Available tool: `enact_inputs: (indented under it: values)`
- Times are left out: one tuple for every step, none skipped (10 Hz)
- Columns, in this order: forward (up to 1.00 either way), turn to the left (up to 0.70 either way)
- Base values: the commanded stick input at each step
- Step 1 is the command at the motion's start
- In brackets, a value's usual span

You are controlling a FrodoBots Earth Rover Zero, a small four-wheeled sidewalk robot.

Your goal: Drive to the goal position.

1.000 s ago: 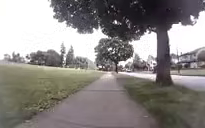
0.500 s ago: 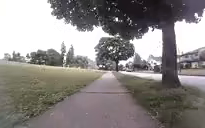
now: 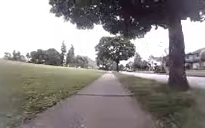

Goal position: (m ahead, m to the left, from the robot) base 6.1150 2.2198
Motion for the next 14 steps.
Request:
enact_inputs:
  values:
    - [0.7,0.0]
    - [0.7,0.0]
    - [0.7,0.0]
    - [0.7,0.0]
    - [0.7,0.0]
    - [0.7,0.0]
    - [0.7,0.0]
    - [0.7,0.0]
    - [0.7,0.0]
    - [0.7,0.0]
    - [0.7,0.0]
    - [0.7,-0.07]
    - [0.7,-0.22]
    - [0.7,-0.34]
